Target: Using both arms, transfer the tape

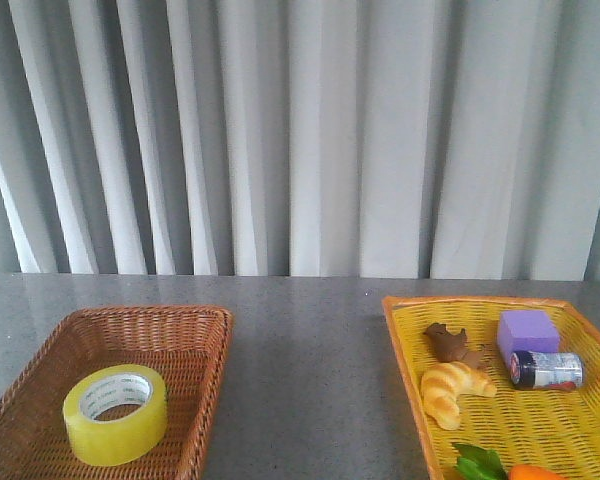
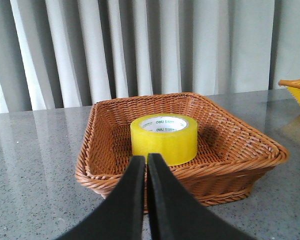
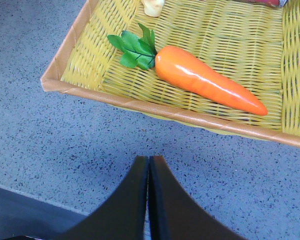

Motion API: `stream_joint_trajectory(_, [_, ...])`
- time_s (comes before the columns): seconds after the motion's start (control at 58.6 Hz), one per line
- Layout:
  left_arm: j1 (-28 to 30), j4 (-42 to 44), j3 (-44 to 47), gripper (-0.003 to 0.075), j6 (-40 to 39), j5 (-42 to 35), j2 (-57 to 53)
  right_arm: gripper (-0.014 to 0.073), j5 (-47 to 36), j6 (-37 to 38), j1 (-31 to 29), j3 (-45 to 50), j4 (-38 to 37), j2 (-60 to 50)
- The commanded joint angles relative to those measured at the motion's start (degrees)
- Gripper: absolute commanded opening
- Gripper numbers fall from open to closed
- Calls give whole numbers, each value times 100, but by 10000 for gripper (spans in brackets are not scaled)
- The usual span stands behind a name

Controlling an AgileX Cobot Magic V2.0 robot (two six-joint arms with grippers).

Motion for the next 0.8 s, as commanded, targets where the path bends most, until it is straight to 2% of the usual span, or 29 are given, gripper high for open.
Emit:
stream_joint_trajectory(0.0, [15, -13, -46, -6, -57, -408, -99, -7, -343, -6, -43, -138, 9, -3])
stream_joint_trajectory(0.427, [15, -13, -46, -6, -57, -408, -99, -7, -355, -24, -30, -138, -13, -83])
stream_joint_trajectory(0.529, [15, -13, -46, -6, -57, -408, -99, -7, -539, -57, -219, -96, -113, -387])
stream_joint_trajectory(0.649, [4, -13, -46, -6, -57, -408, -99, -7, -1471, -65, -548, 376, -108, -961])
stream_joint_trajectory(0.786, [4, -13, -46, -6, -57, -408, -99, -7, -3141, -69, -907, 1535, -130, -1774])
